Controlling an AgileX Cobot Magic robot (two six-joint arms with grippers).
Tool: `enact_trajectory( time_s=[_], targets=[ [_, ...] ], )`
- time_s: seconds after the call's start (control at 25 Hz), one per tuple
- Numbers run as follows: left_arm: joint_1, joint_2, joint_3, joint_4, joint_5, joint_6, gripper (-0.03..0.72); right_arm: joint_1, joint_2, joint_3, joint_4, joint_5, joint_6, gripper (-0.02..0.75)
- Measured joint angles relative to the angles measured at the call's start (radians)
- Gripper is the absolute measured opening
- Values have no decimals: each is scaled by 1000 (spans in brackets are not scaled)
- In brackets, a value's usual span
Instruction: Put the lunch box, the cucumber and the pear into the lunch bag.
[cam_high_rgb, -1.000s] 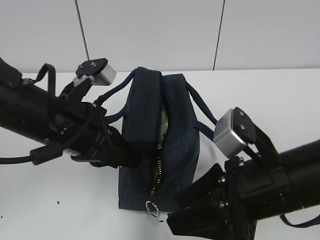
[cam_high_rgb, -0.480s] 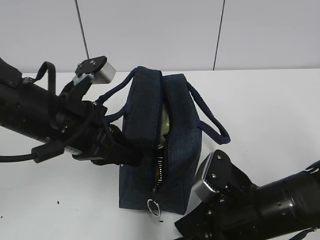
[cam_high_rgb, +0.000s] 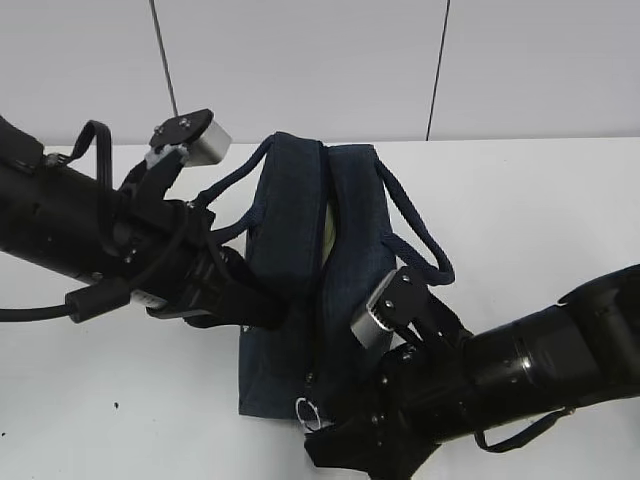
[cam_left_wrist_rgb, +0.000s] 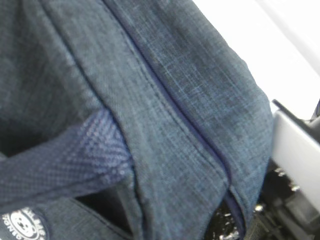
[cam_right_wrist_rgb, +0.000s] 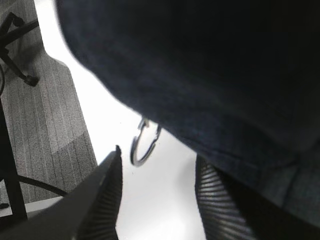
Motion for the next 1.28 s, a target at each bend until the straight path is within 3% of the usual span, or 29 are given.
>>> enact_trajectory(
  time_s=[0.28,0.52,0.76,0.96,1.28],
  targets=[
    [0,0,0,-13,-1,0,-7,0,28,-29,0,2,52,350],
    [0,0,0,-15,-1,0,-8,0,28,-40,0,2,83,216],
    [0,0,0,-9,3,0,-8,0,28,-40,0,16,95,159],
    [0,0,0,4,8,0,-8,0,28,-40,0,65,100,9],
    [0,0,0,12,11,0,-6,0,28,-43,-24,75,149,6]
  ],
)
